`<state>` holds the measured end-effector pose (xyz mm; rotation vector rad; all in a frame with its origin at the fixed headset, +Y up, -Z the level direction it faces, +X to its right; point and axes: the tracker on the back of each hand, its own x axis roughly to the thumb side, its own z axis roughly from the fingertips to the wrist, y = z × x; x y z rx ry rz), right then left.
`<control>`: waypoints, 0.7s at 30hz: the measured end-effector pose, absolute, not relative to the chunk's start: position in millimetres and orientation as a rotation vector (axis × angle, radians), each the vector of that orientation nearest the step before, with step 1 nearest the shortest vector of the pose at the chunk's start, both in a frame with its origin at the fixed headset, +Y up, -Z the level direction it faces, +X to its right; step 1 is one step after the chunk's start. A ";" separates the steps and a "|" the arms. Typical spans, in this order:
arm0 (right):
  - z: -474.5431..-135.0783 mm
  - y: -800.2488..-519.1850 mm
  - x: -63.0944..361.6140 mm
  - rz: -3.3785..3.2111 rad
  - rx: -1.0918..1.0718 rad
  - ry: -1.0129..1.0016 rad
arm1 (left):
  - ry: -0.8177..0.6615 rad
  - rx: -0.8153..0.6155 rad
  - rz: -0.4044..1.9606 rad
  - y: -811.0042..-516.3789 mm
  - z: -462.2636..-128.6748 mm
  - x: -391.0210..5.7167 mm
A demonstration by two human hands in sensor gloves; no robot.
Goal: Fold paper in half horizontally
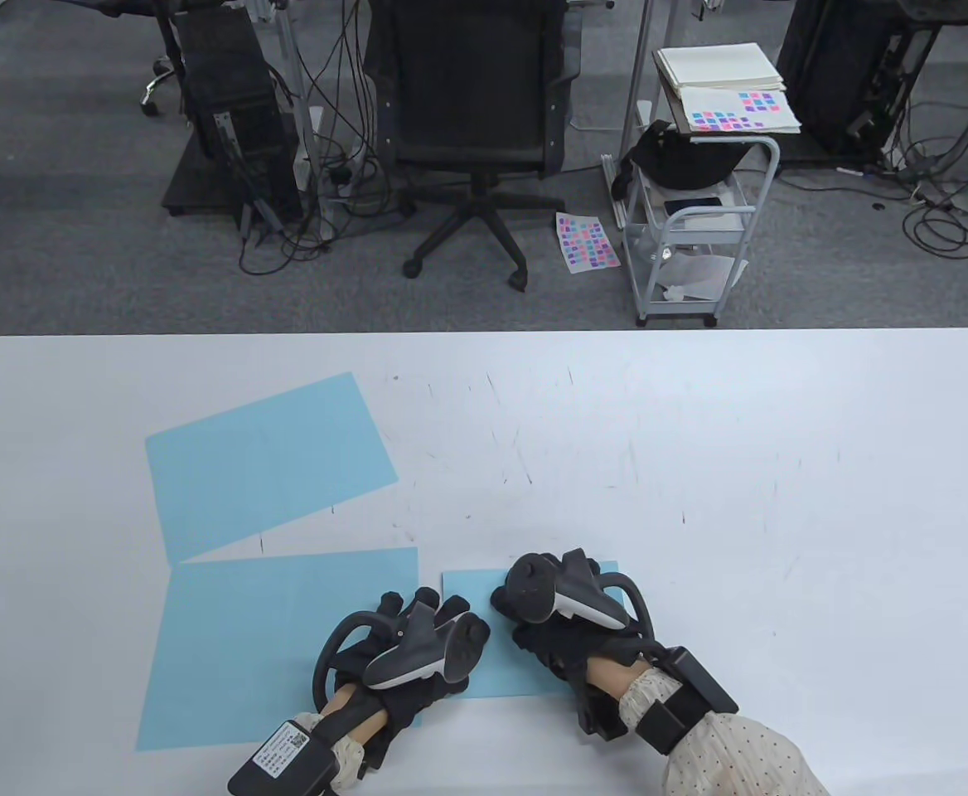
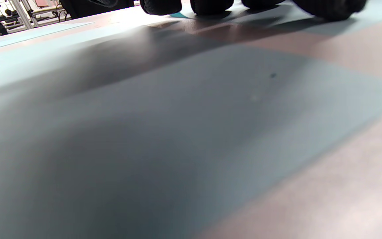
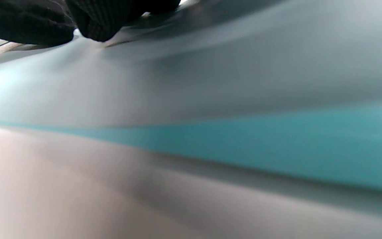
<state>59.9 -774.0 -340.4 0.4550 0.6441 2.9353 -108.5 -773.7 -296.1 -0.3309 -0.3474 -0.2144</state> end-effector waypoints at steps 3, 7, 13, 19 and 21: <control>-340.7 -773.9 60.0 2.941 0.451 0.646 | -0.348 -0.329 -0.219 -773.4 -296.2 -108.4; -340.7 -773.0 62.9 2.962 0.446 0.647 | -0.345 -0.332 -0.220 -773.4 -296.3 -108.3; -342.2 -772.3 73.9 2.971 0.401 0.652 | -0.343 -0.337 -0.218 -773.4 -296.9 -108.2; -342.9 -772.9 83.2 2.977 0.368 0.653 | -0.341 -0.343 -0.215 -773.3 -297.3 -108.4; -343.3 -773.0 86.2 2.978 0.355 0.655 | -0.341 -0.344 -0.213 -773.3 -297.5 -108.5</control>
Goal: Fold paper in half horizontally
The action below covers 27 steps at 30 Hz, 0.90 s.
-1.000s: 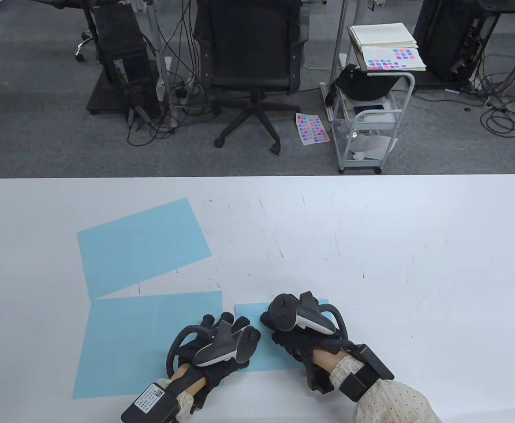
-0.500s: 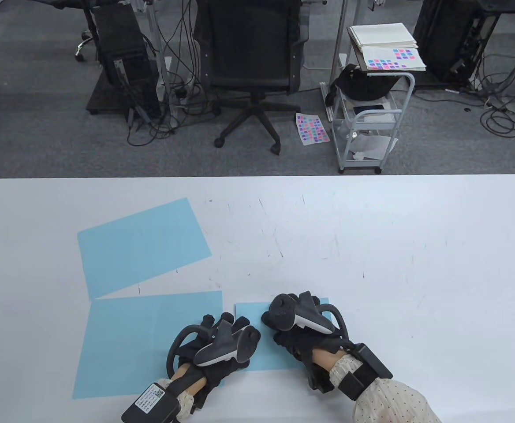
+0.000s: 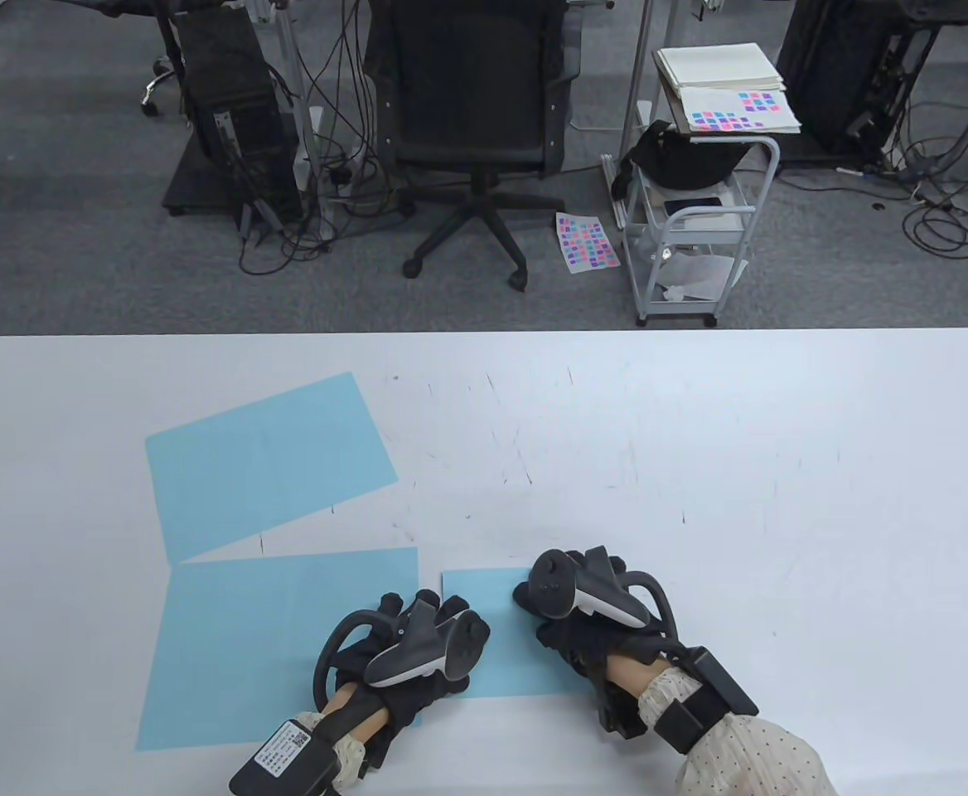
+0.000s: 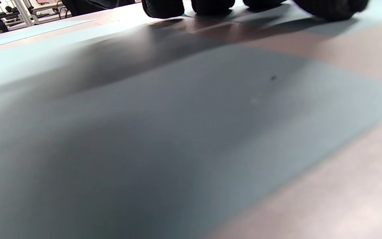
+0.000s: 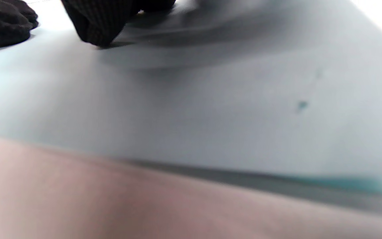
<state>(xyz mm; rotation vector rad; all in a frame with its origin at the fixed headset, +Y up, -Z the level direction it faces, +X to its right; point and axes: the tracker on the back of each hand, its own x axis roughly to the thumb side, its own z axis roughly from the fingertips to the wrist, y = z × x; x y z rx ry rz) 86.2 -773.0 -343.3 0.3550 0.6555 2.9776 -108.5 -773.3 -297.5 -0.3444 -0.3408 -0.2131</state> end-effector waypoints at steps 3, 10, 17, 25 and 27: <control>-343.8 -772.7 90.7 2.979 0.331 0.658 | -0.340 -0.346 -0.212 -773.3 -297.7 -108.5; -344.4 -773.0 101.7 2.974 0.287 0.656 | -0.336 -0.352 -0.210 -773.3 -298.4 -108.8; -345.0 -773.3 112.3 2.968 0.241 0.661 | -0.334 -0.354 -0.207 -773.2 -298.5 -108.9; -344.9 -773.3 127.4 2.961 0.177 0.658 | -0.332 -0.357 -0.205 -773.2 -298.7 -109.1; -345.3 -773.6 132.1 2.951 0.155 0.658 | -0.331 -0.358 -0.204 -773.2 -298.7 -109.1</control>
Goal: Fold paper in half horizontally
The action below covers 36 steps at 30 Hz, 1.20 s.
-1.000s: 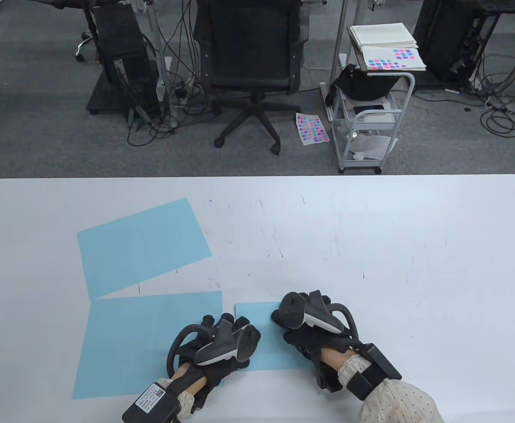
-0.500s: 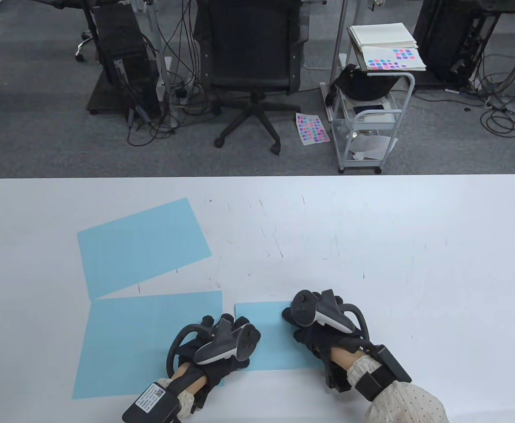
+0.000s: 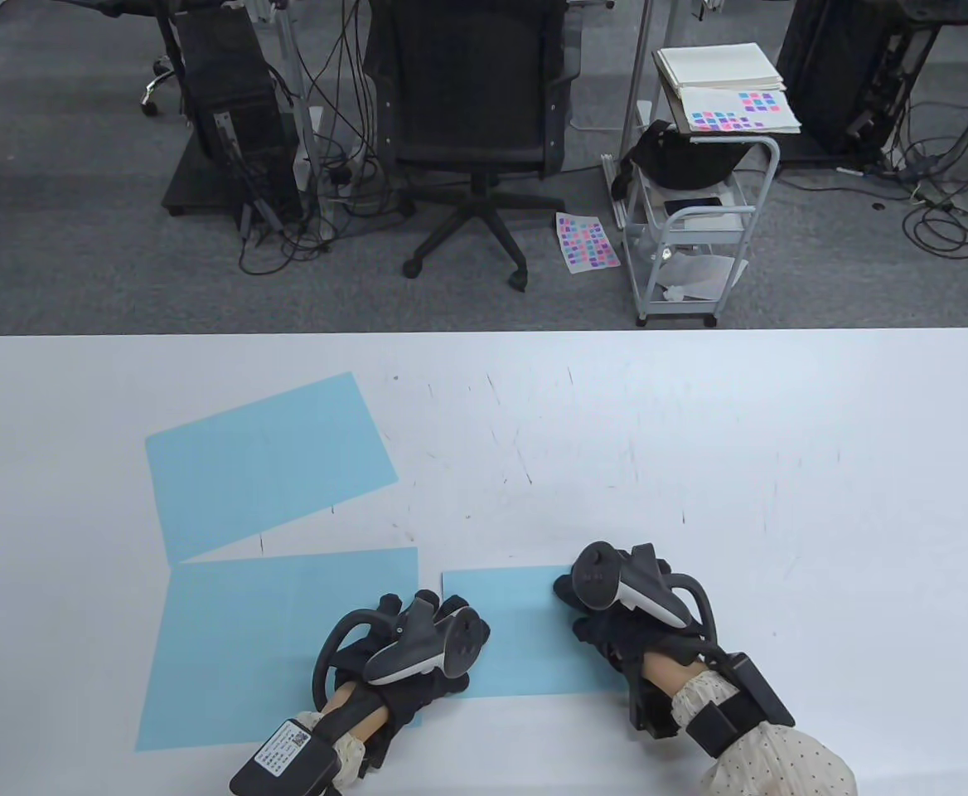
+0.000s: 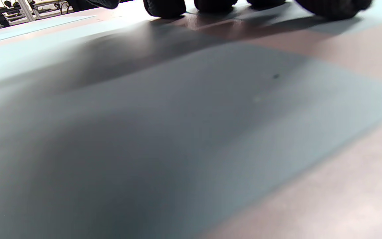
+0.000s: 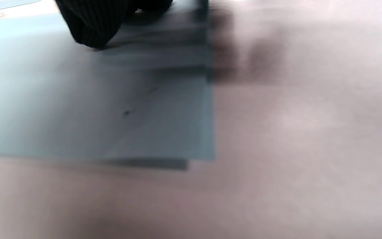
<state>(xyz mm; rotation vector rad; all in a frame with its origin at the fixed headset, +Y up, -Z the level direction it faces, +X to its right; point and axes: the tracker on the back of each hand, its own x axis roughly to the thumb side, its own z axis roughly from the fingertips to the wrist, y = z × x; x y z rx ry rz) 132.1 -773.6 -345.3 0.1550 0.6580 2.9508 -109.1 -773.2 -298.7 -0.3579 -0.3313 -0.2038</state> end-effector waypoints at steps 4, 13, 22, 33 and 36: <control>-345.9 -774.3 140.8 2.931 0.118 0.658 | -0.330 -0.359 -0.202 -773.1 -299.3 -109.4; -347.5 -775.7 161.8 2.893 0.019 0.652 | -0.329 -0.361 -0.200 -773.1 -299.3 -109.5; -346.9 -776.0 167.5 2.836 0.024 0.701 | -0.329 -0.365 -0.195 -773.1 -300.8 -110.7; -315.7 -770.6 153.0 2.844 0.270 0.665 | -0.328 -0.384 -0.196 -772.6 -302.4 -111.2; -313.6 -776.2 153.7 2.860 0.263 0.687 | -0.327 -0.380 -0.203 -772.4 -302.6 -111.0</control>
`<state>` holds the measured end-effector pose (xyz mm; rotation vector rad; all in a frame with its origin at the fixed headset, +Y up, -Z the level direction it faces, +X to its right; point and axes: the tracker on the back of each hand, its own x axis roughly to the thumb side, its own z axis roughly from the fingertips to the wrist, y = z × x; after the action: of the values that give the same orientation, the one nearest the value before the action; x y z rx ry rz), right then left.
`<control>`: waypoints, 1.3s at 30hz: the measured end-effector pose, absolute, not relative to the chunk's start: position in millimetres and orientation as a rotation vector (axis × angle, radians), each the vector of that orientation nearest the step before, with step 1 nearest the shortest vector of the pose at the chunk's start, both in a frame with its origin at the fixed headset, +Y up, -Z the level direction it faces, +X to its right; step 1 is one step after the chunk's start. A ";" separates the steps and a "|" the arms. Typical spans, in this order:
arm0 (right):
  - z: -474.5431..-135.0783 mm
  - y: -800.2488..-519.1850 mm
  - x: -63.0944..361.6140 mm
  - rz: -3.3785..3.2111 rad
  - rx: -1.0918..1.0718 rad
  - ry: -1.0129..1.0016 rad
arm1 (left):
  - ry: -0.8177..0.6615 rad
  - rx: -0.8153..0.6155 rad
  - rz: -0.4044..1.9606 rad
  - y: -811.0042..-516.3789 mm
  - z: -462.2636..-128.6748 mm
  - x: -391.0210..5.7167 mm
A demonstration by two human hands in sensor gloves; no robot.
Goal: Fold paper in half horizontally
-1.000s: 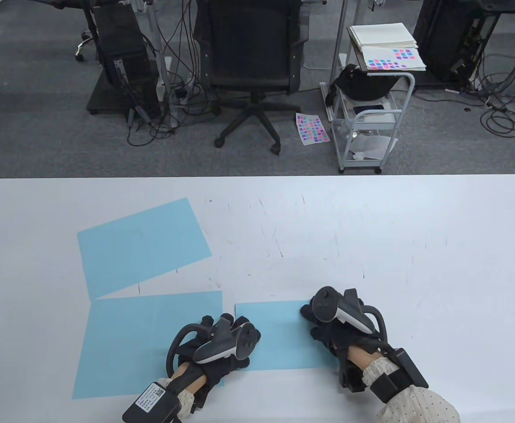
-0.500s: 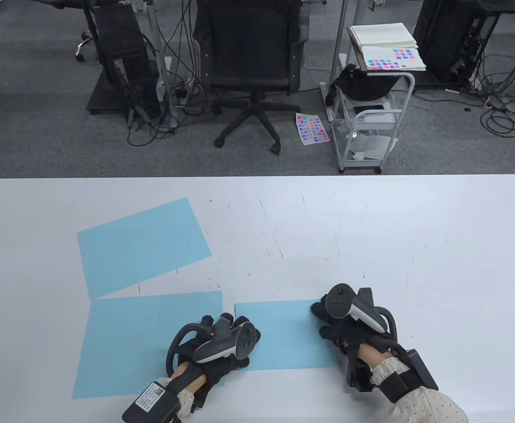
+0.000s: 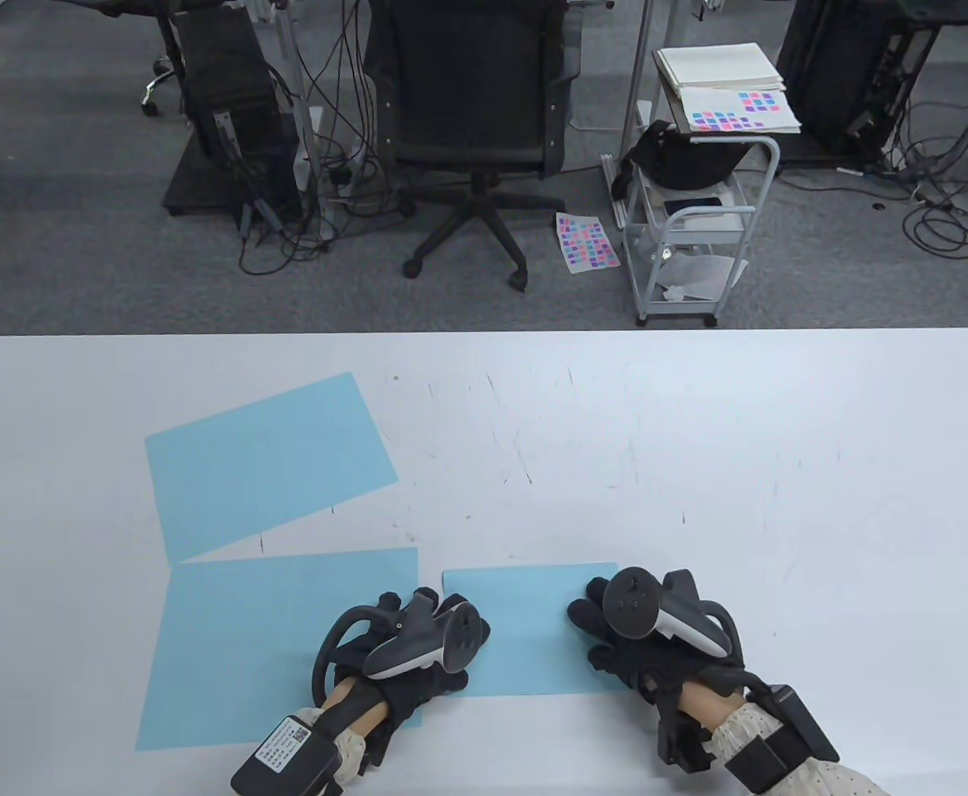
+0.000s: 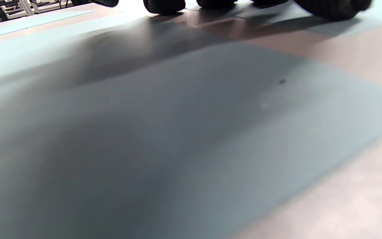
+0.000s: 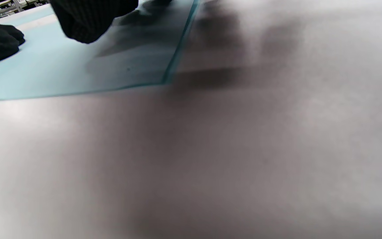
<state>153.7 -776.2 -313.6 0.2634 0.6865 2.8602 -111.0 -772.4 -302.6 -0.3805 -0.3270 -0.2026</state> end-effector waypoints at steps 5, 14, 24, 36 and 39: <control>-314.7 -782.5 158.3 2.853 0.244 0.731 | -0.332 -0.376 -0.216 -770.8 -303.0 -108.4; -315.5 -782.4 159.4 2.833 0.245 0.739 | -0.332 -0.355 -0.223 -748.2 -318.3 -75.8; -315.7 -782.6 159.4 2.843 0.264 0.736 | -0.396 -0.438 -0.183 -755.3 -338.6 -25.1; -316.0 -782.8 160.7 2.822 0.256 0.761 | -0.386 -0.463 -0.188 -768.0 -344.4 -28.9; -315.8 -782.7 160.4 2.832 0.254 0.757 | -0.383 -0.465 -0.186 -768.7 -346.2 -35.0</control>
<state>160.4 -782.7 -315.8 0.2543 0.7574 2.8319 -35.0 -768.7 -346.2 -0.4648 -0.3834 -0.1861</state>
